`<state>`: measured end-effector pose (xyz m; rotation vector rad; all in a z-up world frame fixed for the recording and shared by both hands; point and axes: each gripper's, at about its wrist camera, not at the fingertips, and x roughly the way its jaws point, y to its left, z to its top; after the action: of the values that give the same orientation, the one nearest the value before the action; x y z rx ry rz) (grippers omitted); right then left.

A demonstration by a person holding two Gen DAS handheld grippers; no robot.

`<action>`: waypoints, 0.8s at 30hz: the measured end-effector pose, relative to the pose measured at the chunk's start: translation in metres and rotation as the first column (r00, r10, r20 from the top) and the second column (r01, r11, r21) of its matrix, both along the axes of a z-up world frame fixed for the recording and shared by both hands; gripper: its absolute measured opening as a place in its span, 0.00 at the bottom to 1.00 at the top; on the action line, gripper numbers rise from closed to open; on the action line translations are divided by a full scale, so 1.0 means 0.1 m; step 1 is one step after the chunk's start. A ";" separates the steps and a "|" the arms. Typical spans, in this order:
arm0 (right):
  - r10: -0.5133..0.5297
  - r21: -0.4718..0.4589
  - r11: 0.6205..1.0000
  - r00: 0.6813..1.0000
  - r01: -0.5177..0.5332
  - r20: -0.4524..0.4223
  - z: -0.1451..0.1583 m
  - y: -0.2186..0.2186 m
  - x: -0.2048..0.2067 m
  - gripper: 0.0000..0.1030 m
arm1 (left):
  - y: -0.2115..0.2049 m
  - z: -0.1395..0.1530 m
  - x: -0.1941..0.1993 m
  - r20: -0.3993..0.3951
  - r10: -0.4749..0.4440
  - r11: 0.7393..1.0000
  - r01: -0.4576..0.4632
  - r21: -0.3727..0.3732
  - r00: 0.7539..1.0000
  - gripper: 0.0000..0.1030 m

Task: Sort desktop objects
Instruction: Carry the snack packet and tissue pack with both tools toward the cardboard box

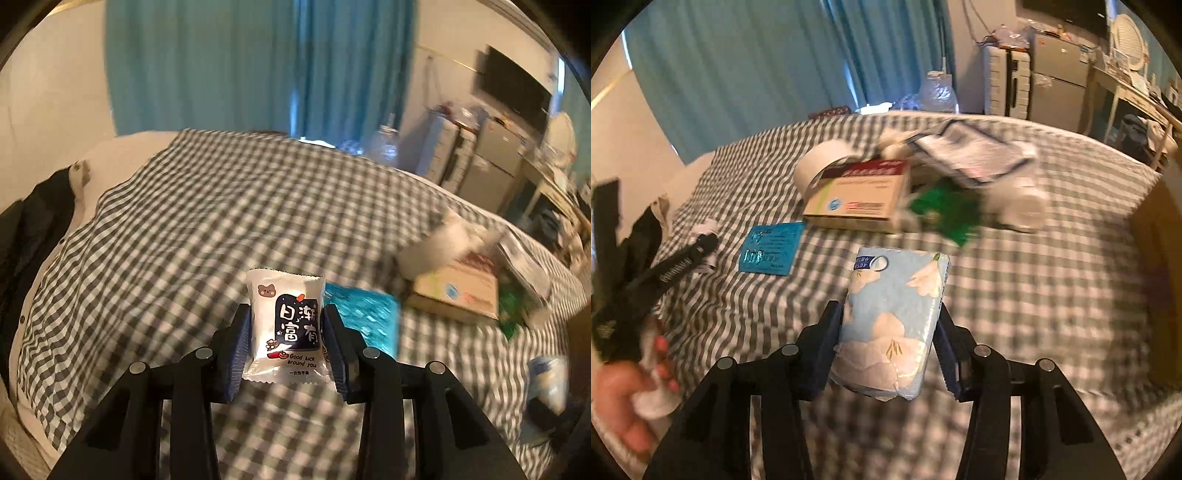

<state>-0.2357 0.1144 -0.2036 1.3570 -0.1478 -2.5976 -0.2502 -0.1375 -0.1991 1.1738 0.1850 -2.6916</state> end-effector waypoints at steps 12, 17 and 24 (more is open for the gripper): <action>-0.129 -0.042 0.991 0.992 0.128 -0.017 0.25 0.84 0.94 0.47 | 0.73 0.31 0.75 -0.095 -0.173 0.985 0.171 -0.024 0.980 0.39; -0.131 -0.053 0.990 0.991 0.130 -0.013 0.33 0.94 1.22 0.47 | 1.09 0.50 1.08 -0.113 -0.279 0.958 0.269 -0.095 0.954 0.39; -0.131 -0.087 0.988 0.990 0.126 -0.060 0.58 1.04 1.47 0.47 | 1.39 0.79 1.50 -0.153 -0.388 0.920 0.372 -0.120 0.909 0.39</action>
<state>-0.0885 0.2183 -0.1453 1.2720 -0.3397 -2.7038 -0.0998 0.0017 -0.1206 1.0384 -0.1568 -3.1049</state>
